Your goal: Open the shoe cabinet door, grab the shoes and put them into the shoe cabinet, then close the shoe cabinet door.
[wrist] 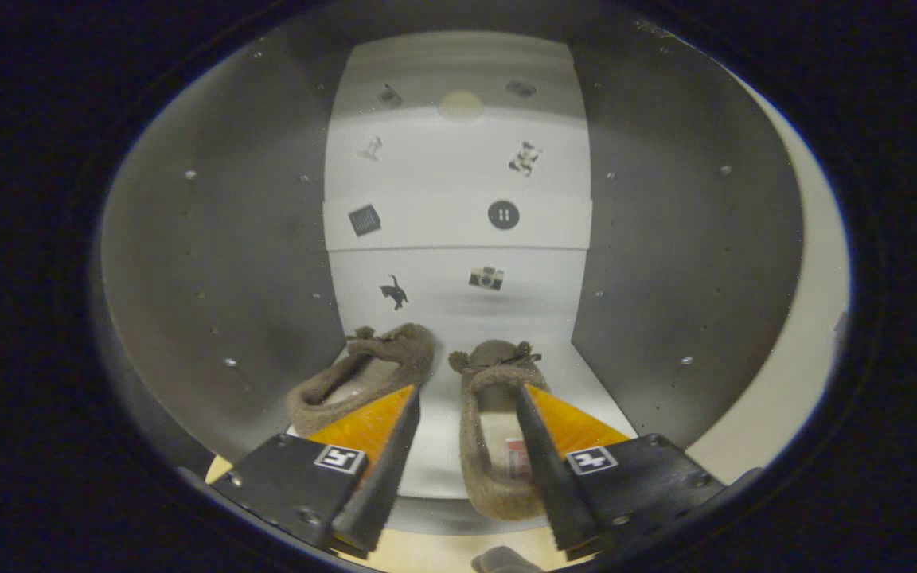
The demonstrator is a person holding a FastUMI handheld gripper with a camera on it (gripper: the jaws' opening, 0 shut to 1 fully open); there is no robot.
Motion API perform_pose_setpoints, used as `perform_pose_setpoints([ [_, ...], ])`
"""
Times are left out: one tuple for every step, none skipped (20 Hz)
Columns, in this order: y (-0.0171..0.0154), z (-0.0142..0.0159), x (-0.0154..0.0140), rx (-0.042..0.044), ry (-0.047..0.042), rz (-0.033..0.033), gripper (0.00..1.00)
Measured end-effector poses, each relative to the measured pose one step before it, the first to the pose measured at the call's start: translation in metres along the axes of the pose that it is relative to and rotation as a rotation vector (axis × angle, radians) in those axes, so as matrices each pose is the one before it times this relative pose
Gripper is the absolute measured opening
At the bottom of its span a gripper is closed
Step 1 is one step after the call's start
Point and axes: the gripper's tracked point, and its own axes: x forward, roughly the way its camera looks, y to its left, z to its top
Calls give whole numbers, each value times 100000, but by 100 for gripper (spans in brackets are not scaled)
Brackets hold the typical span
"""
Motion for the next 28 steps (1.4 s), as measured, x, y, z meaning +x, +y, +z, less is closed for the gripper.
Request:
perform_pose_setpoints([
  [397,-137,-1705,-660,-1044,1756,90],
  [252,-98,-1539,-287,-1545,1298,100],
  [400,-158,-1548,-174,-941,1857,100],
  [439,-70,-1748,658,-1287,1824,100],
  [445,-101,-1852,443,-993,1900,100],
  [227,-106,-1886,-135,-448,946,100],
  [232,96,-1991,-205,-1697,941,100],
  [311,234,-2011,-65,-1878,667,100],
  [185,49,-2086,-923,-1753,570,100],
  [146,190,-2062,-447,-1531,245,100],
  [218,131,-1958,173,-1221,927,100],
  [275,-58,-2077,262,-265,1213,100],
  [116,25,-2026,771,-372,1056,100],
  [-2,-37,-2042,758,-411,788,100],
  [-95,89,-2099,517,-665,567,100],
  [-322,-54,-2036,101,-520,-18,100],
  [-599,68,-1888,-77,-664,-646,100],
  [-779,-94,-1956,-133,90,-768,100],
  [-788,123,-1783,43,-508,-643,100],
  [-985,261,-1733,-270,-556,-1186,100],
  [-1199,264,-1581,-561,-42,-1565,100],
  [-1540,178,-1327,-523,-533,-2559,100],
  [-1567,238,-1327,-467,212,-2428,100],
  [-1232,339,-673,297,-10,-2105,100],
  [-1300,510,-1349,842,-974,-1442,100],
  [-1553,318,-973,201,-469,-1898,100],
  [-1669,376,-856,8,-1133,-1952,100],
  [-1677,378,-468,329,-912,-2151,100],
])
